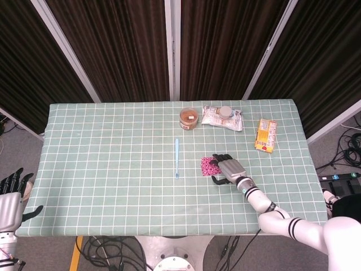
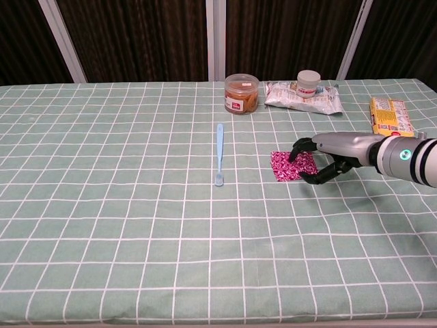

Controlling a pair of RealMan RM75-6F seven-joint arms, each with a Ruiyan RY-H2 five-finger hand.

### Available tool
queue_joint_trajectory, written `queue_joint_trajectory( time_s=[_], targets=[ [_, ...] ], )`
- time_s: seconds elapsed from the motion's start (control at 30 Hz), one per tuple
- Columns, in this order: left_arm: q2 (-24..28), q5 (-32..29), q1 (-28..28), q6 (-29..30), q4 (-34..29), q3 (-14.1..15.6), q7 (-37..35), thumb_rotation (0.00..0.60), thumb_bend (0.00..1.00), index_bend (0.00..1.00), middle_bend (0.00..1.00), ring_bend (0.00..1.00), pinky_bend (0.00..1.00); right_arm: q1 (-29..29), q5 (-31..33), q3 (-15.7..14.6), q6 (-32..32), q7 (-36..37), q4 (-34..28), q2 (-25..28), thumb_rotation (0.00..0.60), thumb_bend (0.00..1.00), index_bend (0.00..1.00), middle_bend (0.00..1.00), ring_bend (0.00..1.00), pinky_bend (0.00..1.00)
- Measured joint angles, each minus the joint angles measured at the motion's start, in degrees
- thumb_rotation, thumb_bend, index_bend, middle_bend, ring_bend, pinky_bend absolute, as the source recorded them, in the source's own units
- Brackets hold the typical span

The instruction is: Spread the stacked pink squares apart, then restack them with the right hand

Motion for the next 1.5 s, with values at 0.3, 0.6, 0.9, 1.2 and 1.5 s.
queue_joint_trajectory(
  time_s=[0.3,0.6,0.9,1.2,1.5],
  targets=[
    [-0.13,0.18,-0.05,0.02,0.18,-0.03,-0.13,0.600,0.17,0.22,0.15,0.11,0.13,-1.92,-0.81,-3.77,3.43,-5.46,-8.95,4.83,0.283,0.42,0.21,0.00,0.00,0.00],
    [-0.20,0.42,-0.15,0.07,0.32,-0.11,-0.21,0.600,0.17,0.22,0.15,0.11,0.13,-3.71,-0.55,-6.32,7.73,-10.13,-16.45,9.28,0.281,0.42,0.22,0.00,0.00,0.00],
    [-0.12,0.27,0.20,0.37,0.28,-0.03,-0.29,0.600,0.17,0.22,0.15,0.11,0.13,-1.73,1.32,-2.08,7.98,-8.86,-12.70,6.64,0.279,0.42,0.22,0.00,0.00,0.00],
    [-0.05,-0.06,0.90,0.79,0.55,0.19,-0.75,0.600,0.17,0.22,0.15,0.11,0.13,2.06,4.47,-0.12,5.36,-10.24,-5.63,-0.64,0.285,0.42,0.22,0.00,0.00,0.00],
    [-0.10,0.09,1.23,0.91,0.81,0.36,-1.33,0.600,0.17,0.22,0.15,0.11,0.13,2.84,6.52,-0.72,5.20,-12.15,-3.99,-2.79,0.281,0.42,0.22,0.00,0.00,0.00]
  ],
)
